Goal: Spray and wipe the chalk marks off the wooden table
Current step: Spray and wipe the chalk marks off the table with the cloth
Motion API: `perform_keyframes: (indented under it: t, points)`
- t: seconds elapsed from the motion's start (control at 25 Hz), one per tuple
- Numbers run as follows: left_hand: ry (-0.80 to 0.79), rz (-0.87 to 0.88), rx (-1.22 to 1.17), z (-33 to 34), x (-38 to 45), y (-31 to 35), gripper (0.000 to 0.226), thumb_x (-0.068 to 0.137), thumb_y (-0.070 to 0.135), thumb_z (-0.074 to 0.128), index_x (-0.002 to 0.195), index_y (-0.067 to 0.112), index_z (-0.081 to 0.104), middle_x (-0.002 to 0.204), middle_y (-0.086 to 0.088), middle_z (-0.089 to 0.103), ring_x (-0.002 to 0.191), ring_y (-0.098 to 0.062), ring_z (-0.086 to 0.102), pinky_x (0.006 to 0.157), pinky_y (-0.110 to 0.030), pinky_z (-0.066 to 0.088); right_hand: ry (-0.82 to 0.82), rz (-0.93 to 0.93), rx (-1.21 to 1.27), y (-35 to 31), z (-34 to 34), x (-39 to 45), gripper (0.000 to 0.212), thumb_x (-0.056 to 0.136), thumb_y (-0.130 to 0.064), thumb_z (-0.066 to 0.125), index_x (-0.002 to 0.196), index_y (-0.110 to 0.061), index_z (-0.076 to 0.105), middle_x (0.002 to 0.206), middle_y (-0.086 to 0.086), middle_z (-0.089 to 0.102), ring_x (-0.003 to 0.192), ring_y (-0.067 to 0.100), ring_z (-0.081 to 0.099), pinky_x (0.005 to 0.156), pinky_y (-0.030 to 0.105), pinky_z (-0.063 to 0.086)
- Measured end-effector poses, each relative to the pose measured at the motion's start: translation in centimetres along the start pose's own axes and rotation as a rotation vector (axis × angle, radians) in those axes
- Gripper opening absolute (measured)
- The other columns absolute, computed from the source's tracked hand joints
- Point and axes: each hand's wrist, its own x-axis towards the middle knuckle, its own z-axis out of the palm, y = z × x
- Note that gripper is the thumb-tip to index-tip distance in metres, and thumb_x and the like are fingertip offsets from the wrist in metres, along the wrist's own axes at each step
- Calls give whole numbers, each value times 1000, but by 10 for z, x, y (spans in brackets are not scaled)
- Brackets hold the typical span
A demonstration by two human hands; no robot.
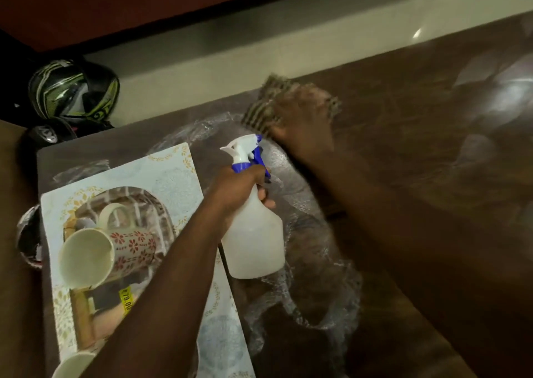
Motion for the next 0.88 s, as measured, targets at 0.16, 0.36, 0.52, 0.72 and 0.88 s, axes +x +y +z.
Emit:
perform_keyframes:
  t: [0.16, 0.36, 0.52, 0.72, 0.88]
  points:
    - [61, -20, 12, 2, -26, -8, 10, 91, 8, 56, 85, 6, 63, 52, -11, 55, 50, -27, 62, 55, -34, 56, -9, -399, -75, 35, -4, -79, 48, 86, -44, 41, 127, -25, 57, 136, 1, 55, 130, 26, 41, 106, 49, 27]
    - [83, 70, -46, -3, -25, -15, 10, 89, 7, 58, 80, 6, 64, 48, -8, 54, 48, -27, 60, 63, -39, 54, 153, 82, -29, 11, -8, -49, 46, 85, -41, 42, 120, -19, 62, 129, 9, 59, 125, 34, 47, 103, 53, 32]
    - [92, 69, -34, 2, -32, -13, 12, 88, 6, 56, 96, 3, 65, 48, -8, 54, 46, -26, 59, 53, -32, 54, -59, -454, -54, 23, -7, -153, 45, 86, -42, 46, 127, -25, 58, 137, 0, 53, 132, 28, 42, 106, 53, 29]
    - [94, 87, -14, 5, -55, -23, 14, 87, 5, 55, 97, 2, 64, 49, -8, 54, 47, -25, 60, 52, -33, 56, -27, -38, -101, 48, -31, -145, 46, 88, -43, 45, 131, -29, 51, 138, 1, 52, 133, 29, 39, 107, 51, 22]
    - [100, 74, -9, 12, -63, -35, 16, 89, 5, 55, 100, 2, 65, 46, -5, 54, 42, -22, 59, 49, -29, 55, -100, -377, 8, -7, -6, -242, 47, 88, -45, 45, 130, -24, 53, 138, 4, 52, 134, 30, 37, 109, 54, 24]
